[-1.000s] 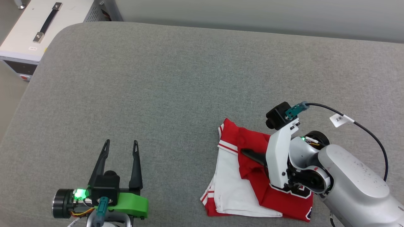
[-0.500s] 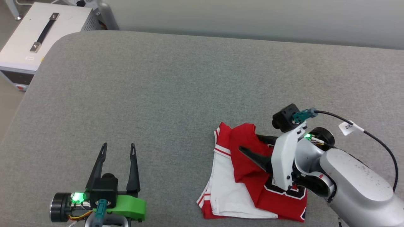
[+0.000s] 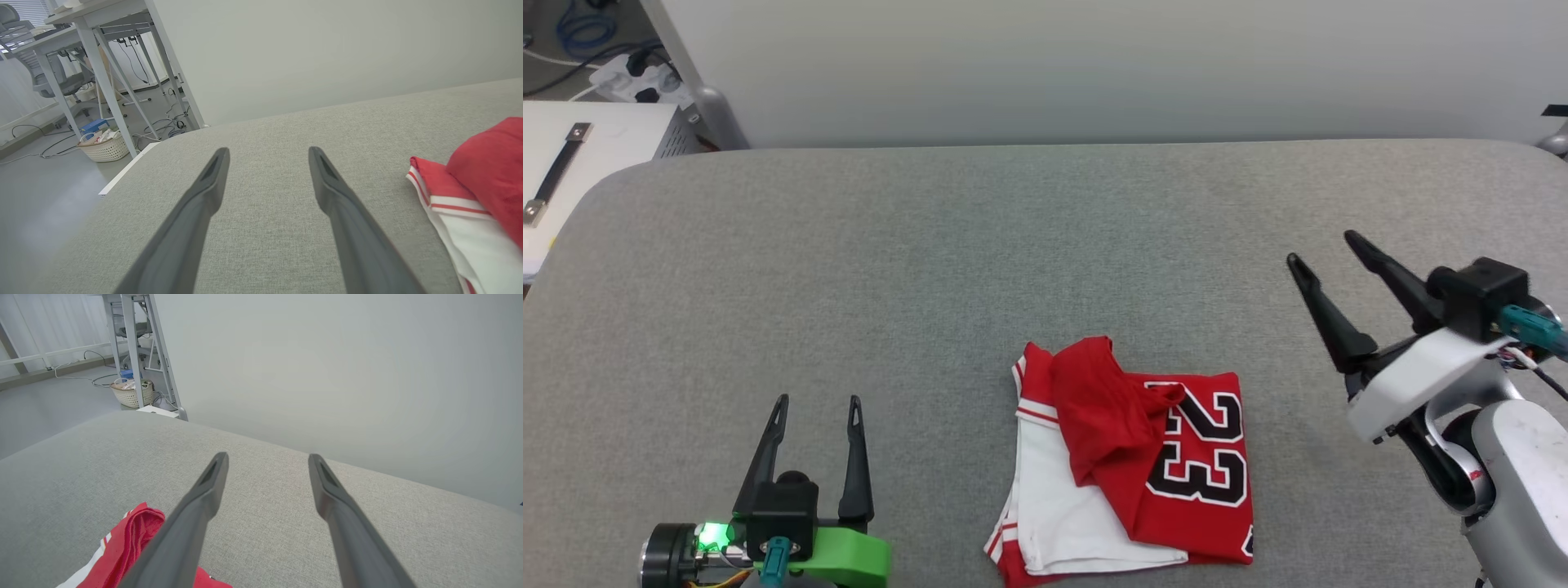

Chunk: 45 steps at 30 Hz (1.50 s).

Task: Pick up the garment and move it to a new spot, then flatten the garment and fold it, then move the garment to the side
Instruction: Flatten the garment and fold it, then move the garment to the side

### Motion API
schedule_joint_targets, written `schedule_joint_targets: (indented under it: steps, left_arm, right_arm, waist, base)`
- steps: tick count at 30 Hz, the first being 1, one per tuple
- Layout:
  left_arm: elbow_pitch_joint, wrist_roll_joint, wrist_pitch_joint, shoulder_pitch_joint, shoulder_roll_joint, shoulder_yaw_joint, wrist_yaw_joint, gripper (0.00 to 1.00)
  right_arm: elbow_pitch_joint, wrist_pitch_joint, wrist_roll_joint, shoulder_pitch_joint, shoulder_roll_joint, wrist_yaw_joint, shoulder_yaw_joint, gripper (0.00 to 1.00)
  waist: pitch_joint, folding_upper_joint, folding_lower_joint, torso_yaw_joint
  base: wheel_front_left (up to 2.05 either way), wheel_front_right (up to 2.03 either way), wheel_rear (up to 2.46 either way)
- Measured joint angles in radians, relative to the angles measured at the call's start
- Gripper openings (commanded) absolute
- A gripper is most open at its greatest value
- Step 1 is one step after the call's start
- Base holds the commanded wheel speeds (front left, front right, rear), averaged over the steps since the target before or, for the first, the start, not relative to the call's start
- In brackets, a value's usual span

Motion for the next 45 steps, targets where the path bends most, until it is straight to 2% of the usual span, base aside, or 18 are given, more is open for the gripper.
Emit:
schedule_joint_targets:
  steps: [5, 12, 19, 22, 29, 42, 45]
  left_arm:
    - [-0.008, 0.0, 0.0, 0.012, 0.001, 0.002, 0.0, 1.0]
    - [-0.019, -0.001, 0.0, 0.018, 0.002, -0.001, -0.001, 1.0]
    - [-0.033, -0.009, 0.0, 0.039, 0.001, -0.002, -0.007, 1.0]
    - [-0.035, -0.011, 0.0, 0.049, 0.0, 0.0, -0.01, 1.0]
    - [-0.033, -0.017, 0.0, 0.066, -0.001, 0.007, -0.018, 1.0]
    - [-0.024, -0.017, 0.0, 0.073, -0.01, 0.015, -0.032, 1.0]
    - [-0.02, -0.017, 0.0, 0.073, -0.012, 0.016, -0.037, 1.0]
  right_arm:
    - [-0.038, -0.146, -0.162, 0.104, 0.081, 0.0, -0.167, 1.0]
    - [-0.131, -0.211, -0.314, 0.254, 0.201, 0.0, -0.3, 1.0]
    - [-0.227, -0.216, -0.402, 0.413, 0.311, 0.0, -0.35, 1.0]
    - [-0.242, -0.219, -0.408, 0.461, 0.34, 0.0, -0.36, 1.0]
    - [-0.243, -0.22, -0.414, 0.513, 0.36, 0.0, -0.392, 1.0]
    - [-0.224, -0.22, -0.436, 0.519, 0.355, 0.0, -0.373, 1.0]
    - [-0.223, -0.22, -0.434, 0.5, 0.336, 0.0, -0.387, 1.0]
  waist:
    - [-0.027, 0.0, 0.0, -0.037]
    - [-0.06, 0.0, 0.0, -0.062]
    - [-0.081, 0.0, 0.0, -0.06]
    - [-0.085, 0.0, 0.0, -0.058]
    - [-0.092, 0.0, 0.0, -0.05]
    - [-0.088, 0.0, 0.0, -0.038]
    - [-0.086, 0.0, 0.0, -0.033]
  base:
    - [0.0, 0.0, 0.0]
    - [0.0, 0.0, 0.0]
    - [0.0, 0.0, 0.0]
    - [0.0, 0.0, 0.0]
    - [0.0, 0.0, 0.0]
    - [0.0, 0.0, 0.0]
    - [0.0, 0.0, 0.0]
